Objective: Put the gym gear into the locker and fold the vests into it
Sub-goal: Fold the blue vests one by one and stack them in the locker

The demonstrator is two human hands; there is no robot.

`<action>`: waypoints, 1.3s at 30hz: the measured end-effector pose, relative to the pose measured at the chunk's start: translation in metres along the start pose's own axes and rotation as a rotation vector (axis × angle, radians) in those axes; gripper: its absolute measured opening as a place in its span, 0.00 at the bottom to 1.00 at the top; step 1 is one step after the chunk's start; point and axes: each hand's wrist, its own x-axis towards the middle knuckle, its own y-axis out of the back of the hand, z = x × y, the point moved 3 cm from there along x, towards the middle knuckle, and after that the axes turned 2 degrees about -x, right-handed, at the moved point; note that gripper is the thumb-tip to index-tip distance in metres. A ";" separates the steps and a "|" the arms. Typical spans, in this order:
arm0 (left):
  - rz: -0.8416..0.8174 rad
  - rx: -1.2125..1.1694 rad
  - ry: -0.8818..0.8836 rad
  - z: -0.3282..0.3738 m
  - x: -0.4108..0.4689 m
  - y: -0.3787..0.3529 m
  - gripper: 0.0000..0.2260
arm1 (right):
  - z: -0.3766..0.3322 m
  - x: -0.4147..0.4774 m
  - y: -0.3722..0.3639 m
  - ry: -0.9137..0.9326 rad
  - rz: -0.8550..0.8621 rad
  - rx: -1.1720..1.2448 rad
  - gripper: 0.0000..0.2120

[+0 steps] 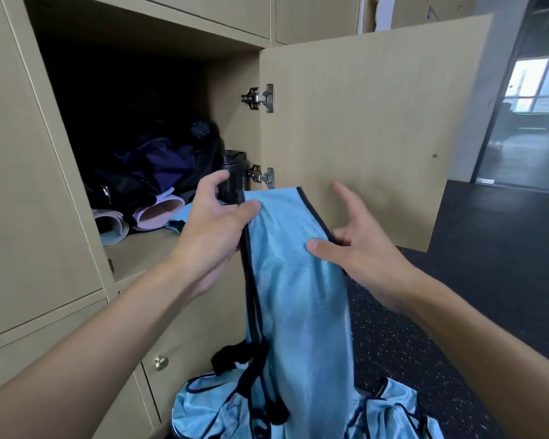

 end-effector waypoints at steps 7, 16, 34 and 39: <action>-0.248 0.097 0.055 -0.036 -0.023 -0.005 0.42 | -0.002 0.005 0.011 0.086 0.211 0.029 0.37; -0.131 0.111 0.050 -0.038 -0.021 0.003 0.39 | 0.011 -0.002 0.011 -0.006 -0.012 0.026 0.42; -0.188 0.032 0.125 -0.050 -0.027 -0.008 0.18 | 0.012 -0.006 0.021 0.019 0.057 0.064 0.38; -0.188 0.163 0.157 -0.049 -0.027 -0.015 0.16 | 0.007 -0.007 0.016 0.044 0.026 0.010 0.38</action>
